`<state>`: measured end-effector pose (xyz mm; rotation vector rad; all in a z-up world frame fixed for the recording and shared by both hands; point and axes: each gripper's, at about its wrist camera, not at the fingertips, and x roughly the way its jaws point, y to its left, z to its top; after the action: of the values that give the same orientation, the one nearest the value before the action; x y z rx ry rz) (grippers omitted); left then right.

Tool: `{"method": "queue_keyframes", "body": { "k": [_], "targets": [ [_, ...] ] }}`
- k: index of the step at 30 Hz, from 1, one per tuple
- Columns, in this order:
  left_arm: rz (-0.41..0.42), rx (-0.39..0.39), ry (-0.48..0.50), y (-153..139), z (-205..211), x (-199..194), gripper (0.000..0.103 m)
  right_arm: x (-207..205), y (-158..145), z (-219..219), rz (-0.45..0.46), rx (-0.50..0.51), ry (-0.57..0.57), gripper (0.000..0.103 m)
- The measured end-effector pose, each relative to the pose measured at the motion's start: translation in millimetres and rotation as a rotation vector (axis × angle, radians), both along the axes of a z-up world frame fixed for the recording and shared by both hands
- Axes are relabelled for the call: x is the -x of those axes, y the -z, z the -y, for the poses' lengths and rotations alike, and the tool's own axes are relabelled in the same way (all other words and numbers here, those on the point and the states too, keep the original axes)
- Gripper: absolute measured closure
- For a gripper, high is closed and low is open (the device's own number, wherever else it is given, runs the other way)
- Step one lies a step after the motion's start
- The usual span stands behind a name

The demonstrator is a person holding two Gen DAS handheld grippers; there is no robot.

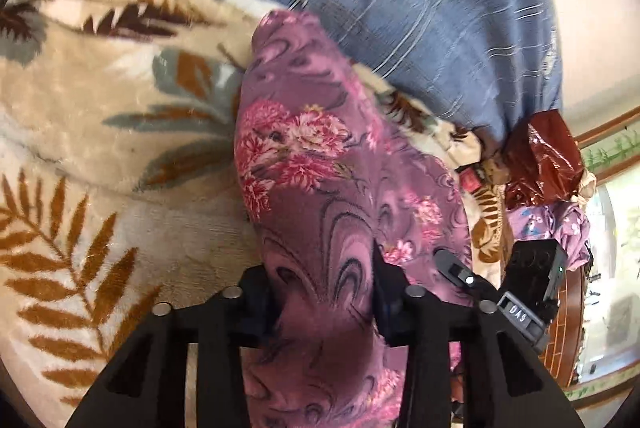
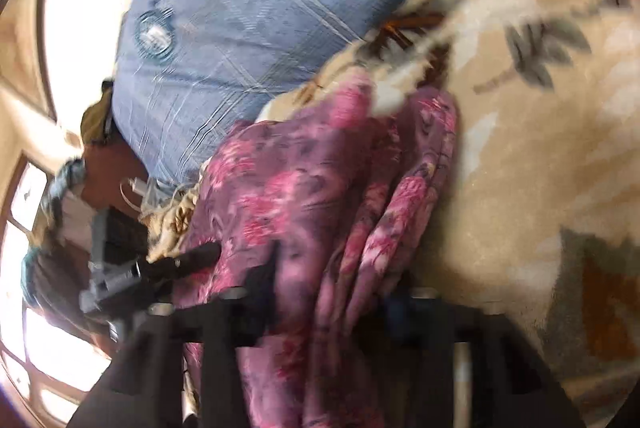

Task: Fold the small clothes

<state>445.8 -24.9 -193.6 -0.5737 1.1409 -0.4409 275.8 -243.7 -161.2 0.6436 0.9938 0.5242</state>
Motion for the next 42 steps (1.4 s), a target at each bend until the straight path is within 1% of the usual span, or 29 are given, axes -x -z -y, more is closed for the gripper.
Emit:
{"method": "queue_keyframes", "body": {
  "k": [1, 2, 5, 8, 11, 13, 15, 16, 18, 21, 22, 23, 24, 25, 27, 29, 31, 32, 33, 34, 36, 37, 38, 39, 40, 41, 42],
  "targets": [
    [0.012, -0.010, 0.004, -5.1, 1.6, 4.1, 0.073, 4.3, -9.5, -4.3, 0.043, 0.041, -0.005, 0.076],
    [0.022, -0.018, 0.008, -11.6, 1.1, 9.6, 0.074, 7.6, -16.9, -7.3, 0.068, 0.056, -0.012, 0.078],
    [0.052, -0.013, 0.019, -36.4, -8.6, 32.3, 0.074, 19.4, -44.2, -13.1, 0.134, 0.055, -0.011, 0.079],
    [0.081, 0.026, 0.010, -70.9, -35.4, 60.7, 0.074, 26.9, -69.2, -15.0, 0.168, -0.014, -0.022, 0.079],
    [0.099, 0.043, -0.011, -99.1, -65.3, 78.0, 0.073, 26.8, -85.6, -24.6, 0.156, -0.117, -0.056, 0.079],
    [0.117, 0.036, -0.036, -113.9, -89.3, 90.6, 0.073, 25.5, -90.5, -37.4, 0.151, -0.163, -0.086, 0.079],
    [0.140, 0.003, -0.062, -121.2, -108.7, 97.3, 0.072, 22.9, -89.1, -52.2, 0.153, -0.174, -0.107, 0.079],
    [0.131, -0.006, -0.072, -120.4, -116.6, 99.1, 0.072, 19.5, -84.7, -60.9, 0.149, -0.166, -0.114, 0.079],
    [0.092, -0.035, -0.091, -104.0, -127.4, 96.0, 0.072, 11.7, -71.0, -76.9, 0.124, -0.138, -0.109, 0.079],
    [0.003, -0.093, -0.104, -65.2, -133.2, 87.8, 0.071, 2.8, -46.2, -95.1, 0.107, -0.033, -0.092, 0.079],
    [-0.021, -0.114, -0.106, -54.4, -133.5, 85.9, 0.070, 0.3, -35.7, -100.7, 0.100, 0.018, -0.092, 0.079],
    [-0.039, -0.130, -0.107, -43.0, -135.0, 86.5, 0.069, -1.0, -27.7, -103.2, 0.089, 0.046, -0.093, 0.078],
    [-0.034, -0.135, -0.107, -38.5, -135.2, 85.7, 0.064, -2.0, -20.3, -103.8, 0.076, 0.068, -0.090, 0.074],
    [-0.023, -0.129, -0.107, -38.2, -136.8, 86.5, 0.063, -2.9, -13.2, -98.8, 0.054, 0.056, -0.080, 0.072],
    [0.002, -0.123, -0.095, -43.7, -138.4, 90.2, 0.062, -7.4, -6.8, -85.9, 0.019, -0.019, -0.054, 0.062],
    [0.011, -0.139, -0.079, -43.7, -138.8, 91.4, 0.061, -16.8, -4.5, -73.6, -0.019, -0.071, -0.001, 0.058],
    [0.016, -0.156, -0.071, -44.3, -136.3, 86.1, 0.061, -30.5, -0.1, -66.2, -0.062, -0.129, 0.034, 0.058],
    [0.022, -0.165, -0.066, -47.5, -136.8, 88.0, 0.061, -37.2, 1.9, -66.2, -0.081, -0.143, 0.033, 0.059],
    [0.026, -0.166, -0.064, -49.0, -132.7, 87.1, 0.061, -42.7, -1.0, -69.1, -0.080, -0.137, 0.026, 0.074],
    [0.041, -0.169, -0.063, -52.4, -131.2, 88.9, 0.061, -43.4, -10.5, -73.4, -0.022, -0.102, 0.005, 0.085],
    [0.081, -0.196, -0.068, -49.2, -124.1, 85.9, 0.060, -37.4, -31.0, -80.4, 0.123, -0.025, -0.033, 0.087],
    [0.089, -0.215, -0.073, -48.2, -124.0, 86.2, 0.057, -32.1, -39.9, -83.9, 0.196, 0.007, -0.045, 0.087],
    [0.087, -0.237, -0.081, -44.6, -122.7, 83.3, 0.056, -31.3, -42.8, -87.4, 0.228, 0.048, -0.047, 0.088],
    [0.083, -0.253, -0.085, -39.8, -118.3, 79.5, 0.052, -31.5, -41.6, -90.1, 0.241, 0.098, -0.051, 0.088],
    [0.084, -0.271, -0.088, -35.1, -115.0, 77.1, 0.044, -36.8, -34.2, -94.2, 0.228, 0.167, -0.058, 0.088],
    [0.082, -0.288, -0.094, -32.9, -113.5, 76.2, 0.041, -41.4, -25.9, -96.6, 0.205, 0.227, -0.057, 0.088],
    [0.078, -0.296, -0.099, -32.4, -110.8, 76.1, 0.041, -46.9, -14.7, -98.6, 0.161, 0.306, -0.051, 0.086]
  ]
}}
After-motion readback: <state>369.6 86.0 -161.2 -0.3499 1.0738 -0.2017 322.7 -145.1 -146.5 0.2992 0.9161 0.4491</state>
